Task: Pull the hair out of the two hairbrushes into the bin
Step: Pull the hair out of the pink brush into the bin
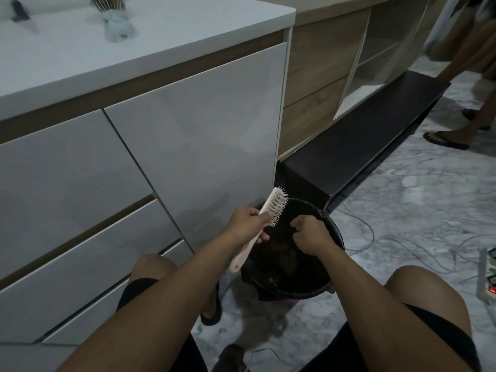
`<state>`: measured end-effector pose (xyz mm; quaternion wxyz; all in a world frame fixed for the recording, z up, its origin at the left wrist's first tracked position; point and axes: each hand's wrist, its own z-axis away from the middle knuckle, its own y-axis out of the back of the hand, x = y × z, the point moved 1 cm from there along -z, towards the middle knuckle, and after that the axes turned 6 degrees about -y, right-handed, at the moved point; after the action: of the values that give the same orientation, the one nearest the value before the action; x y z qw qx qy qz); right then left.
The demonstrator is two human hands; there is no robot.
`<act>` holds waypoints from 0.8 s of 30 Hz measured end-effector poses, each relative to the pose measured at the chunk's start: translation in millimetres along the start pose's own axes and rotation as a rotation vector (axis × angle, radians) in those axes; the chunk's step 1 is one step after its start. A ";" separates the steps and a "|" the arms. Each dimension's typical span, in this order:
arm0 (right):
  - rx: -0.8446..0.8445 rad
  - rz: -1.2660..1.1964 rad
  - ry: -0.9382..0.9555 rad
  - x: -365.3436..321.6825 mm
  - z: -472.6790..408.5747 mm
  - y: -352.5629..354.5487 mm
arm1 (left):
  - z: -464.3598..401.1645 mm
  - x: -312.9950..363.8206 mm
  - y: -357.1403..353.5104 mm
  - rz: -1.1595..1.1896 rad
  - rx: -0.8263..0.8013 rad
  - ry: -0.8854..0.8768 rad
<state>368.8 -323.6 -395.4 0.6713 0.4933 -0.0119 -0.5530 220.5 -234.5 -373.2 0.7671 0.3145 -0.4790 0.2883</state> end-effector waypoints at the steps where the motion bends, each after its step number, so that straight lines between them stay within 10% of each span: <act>1: 0.013 -0.025 -0.012 -1.3 0.0 1.6 | 0.7 0.0 -0.7 0.004 -0.005 0.013; 9: -0.016 -0.698 0.009 -21.5 22.2 16.2 | 11.9 12.8 -8.8 0.122 -0.014 0.135; 24: 0.156 -0.885 -0.031 -17.3 27.4 30.2 | 20.4 18.9 -9.9 -0.032 0.027 0.042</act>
<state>368.7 -331.2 -351.8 0.3308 0.4916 0.1483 -0.7918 223.6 -253.6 -350.9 0.7773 0.3264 -0.4535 0.2890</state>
